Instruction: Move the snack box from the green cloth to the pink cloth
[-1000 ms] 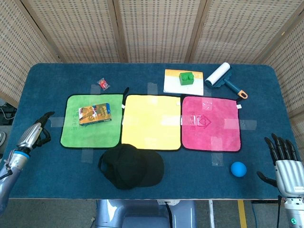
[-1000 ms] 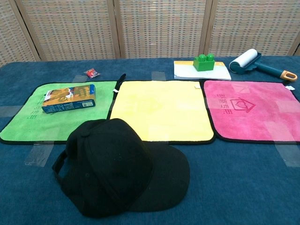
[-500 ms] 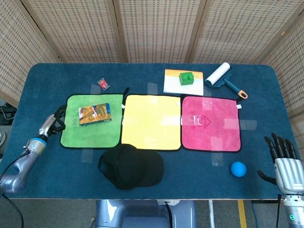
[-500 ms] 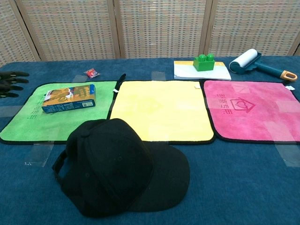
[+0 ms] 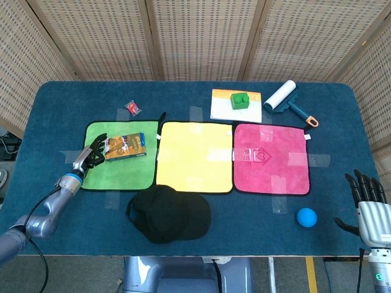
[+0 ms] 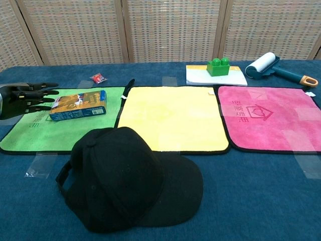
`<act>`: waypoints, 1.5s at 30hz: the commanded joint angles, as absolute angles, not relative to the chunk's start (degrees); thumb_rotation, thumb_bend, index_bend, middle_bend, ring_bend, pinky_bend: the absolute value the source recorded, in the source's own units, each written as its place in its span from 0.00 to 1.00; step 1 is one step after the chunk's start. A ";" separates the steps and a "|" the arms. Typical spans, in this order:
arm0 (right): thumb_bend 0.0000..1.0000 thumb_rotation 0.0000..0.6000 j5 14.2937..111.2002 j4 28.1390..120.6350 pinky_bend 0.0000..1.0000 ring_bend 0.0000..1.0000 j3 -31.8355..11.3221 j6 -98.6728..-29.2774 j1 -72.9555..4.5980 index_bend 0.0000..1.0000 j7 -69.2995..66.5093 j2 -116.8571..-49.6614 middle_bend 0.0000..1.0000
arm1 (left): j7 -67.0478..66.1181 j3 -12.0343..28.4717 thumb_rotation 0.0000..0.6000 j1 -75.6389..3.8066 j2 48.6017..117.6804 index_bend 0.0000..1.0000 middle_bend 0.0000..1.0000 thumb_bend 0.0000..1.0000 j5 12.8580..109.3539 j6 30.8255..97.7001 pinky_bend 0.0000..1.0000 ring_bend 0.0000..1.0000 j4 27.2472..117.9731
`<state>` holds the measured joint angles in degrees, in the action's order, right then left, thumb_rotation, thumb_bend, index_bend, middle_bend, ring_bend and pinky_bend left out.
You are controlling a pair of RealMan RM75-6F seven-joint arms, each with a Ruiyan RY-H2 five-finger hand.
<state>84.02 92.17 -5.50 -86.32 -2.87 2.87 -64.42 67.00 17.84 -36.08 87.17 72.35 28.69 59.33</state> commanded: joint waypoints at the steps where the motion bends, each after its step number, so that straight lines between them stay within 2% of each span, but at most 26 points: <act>1: 0.00 1.00 83.53 91.99 0.00 0.00 -5.66 -86.10 -2.90 0.05 2.52 -64.33 0.00 | 69.89 18.82 1.00 -36.14 88.22 0.00 0.00 1.00 73.22 30.40 0.00 0.00 60.09; 20: 0.00 1.00 82.65 91.50 0.00 0.00 -5.81 -85.48 -3.08 0.05 1.38 -64.14 0.00 | 70.93 19.24 1.00 -40.49 91.54 0.00 0.00 1.00 73.08 28.42 0.00 0.00 61.32; 45: 0.00 1.00 80.83 89.99 0.00 0.00 -6.44 -84.26 -3.27 0.06 -1.68 -63.56 0.00 | 49.89 20.73 1.00 -49.75 96.25 0.00 0.00 1.00 64.57 25.07 0.00 0.00 63.89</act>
